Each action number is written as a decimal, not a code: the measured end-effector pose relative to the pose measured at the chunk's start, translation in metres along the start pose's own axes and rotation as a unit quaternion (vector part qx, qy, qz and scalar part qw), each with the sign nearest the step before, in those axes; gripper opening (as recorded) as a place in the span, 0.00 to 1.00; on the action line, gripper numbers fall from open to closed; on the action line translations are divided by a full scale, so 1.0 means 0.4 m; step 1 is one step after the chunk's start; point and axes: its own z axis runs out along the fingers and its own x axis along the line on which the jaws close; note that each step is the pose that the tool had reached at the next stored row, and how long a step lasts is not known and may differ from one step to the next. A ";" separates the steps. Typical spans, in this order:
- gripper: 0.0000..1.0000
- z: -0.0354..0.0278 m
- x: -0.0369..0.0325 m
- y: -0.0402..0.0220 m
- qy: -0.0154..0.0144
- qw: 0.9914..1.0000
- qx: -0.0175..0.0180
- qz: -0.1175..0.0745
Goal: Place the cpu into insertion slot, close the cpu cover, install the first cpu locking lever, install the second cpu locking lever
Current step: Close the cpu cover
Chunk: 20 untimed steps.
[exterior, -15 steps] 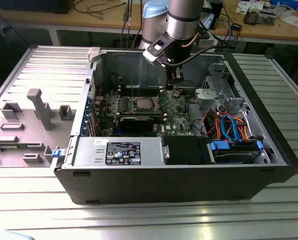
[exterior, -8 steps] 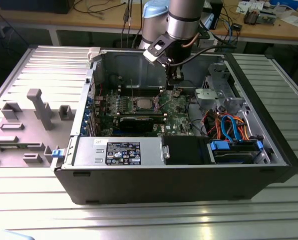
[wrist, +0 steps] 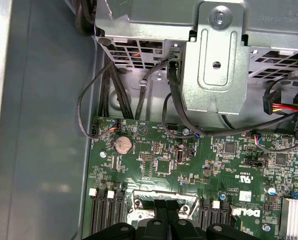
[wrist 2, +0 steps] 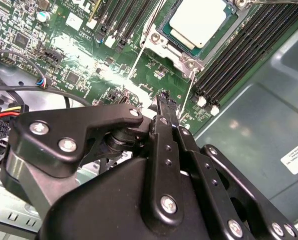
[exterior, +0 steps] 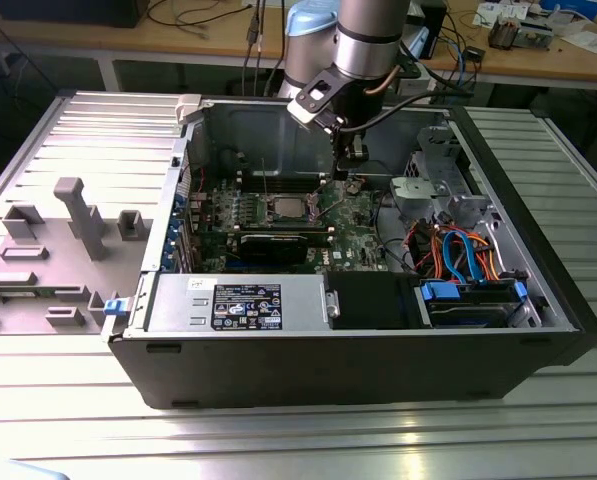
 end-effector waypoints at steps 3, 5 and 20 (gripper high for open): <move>0.11 0.000 -0.001 0.007 0.000 1.000 0.000 0.000; 0.11 0.000 -0.002 0.019 0.000 1.000 0.001 0.000; 0.11 0.039 -0.007 0.079 0.000 1.000 0.002 0.000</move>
